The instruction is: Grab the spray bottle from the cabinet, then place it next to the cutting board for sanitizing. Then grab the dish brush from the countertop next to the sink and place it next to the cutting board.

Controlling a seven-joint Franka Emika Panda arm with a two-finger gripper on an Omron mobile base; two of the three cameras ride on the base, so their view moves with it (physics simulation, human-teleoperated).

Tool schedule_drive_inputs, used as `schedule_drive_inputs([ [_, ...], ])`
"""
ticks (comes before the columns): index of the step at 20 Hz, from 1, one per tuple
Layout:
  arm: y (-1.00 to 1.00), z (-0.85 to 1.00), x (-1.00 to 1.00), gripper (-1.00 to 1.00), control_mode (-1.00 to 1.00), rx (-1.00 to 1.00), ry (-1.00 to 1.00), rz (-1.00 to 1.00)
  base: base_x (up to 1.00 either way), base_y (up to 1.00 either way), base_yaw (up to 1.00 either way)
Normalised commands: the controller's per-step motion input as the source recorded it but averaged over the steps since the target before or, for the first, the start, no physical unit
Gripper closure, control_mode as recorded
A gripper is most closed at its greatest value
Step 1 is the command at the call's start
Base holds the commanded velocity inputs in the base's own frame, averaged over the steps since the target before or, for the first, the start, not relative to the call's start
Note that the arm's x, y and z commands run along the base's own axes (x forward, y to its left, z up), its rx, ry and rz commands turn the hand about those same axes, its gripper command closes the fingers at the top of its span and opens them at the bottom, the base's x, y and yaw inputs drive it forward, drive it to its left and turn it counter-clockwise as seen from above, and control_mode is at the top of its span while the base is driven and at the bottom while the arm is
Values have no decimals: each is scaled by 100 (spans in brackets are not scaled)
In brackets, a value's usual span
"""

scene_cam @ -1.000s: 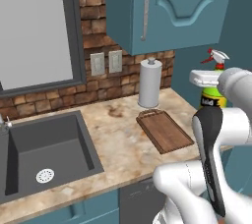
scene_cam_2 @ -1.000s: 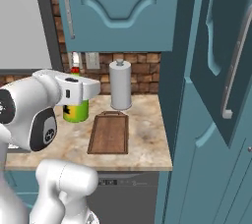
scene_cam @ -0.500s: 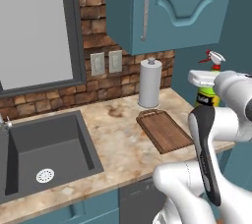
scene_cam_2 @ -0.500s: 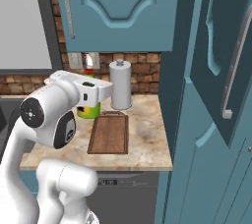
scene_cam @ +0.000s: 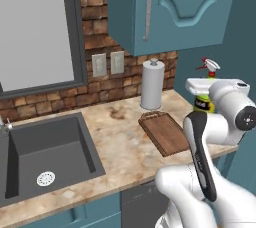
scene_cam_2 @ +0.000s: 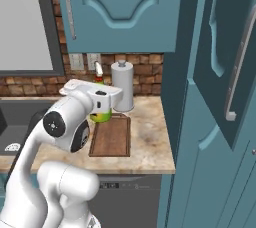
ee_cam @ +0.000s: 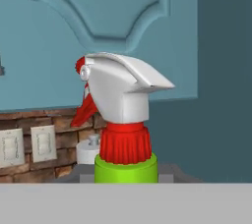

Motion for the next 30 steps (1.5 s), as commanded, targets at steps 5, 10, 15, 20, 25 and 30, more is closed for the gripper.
schedule_drive_inputs([
  [5,2,-65,52,100,-100,0,0,13,0,0,0],
  [10,28,-69,38,100,-100,0,0,25,0,0,0],
  [15,41,-53,30,100,-100,-3,0,22,0,0,0],
  [20,47,-57,39,100,-100,-1,0,17,0,0,0],
  [25,52,-57,62,100,-100,0,0,12,0,0,0],
  [30,49,-38,35,100,-100,1,-7,13,0,0,0],
])
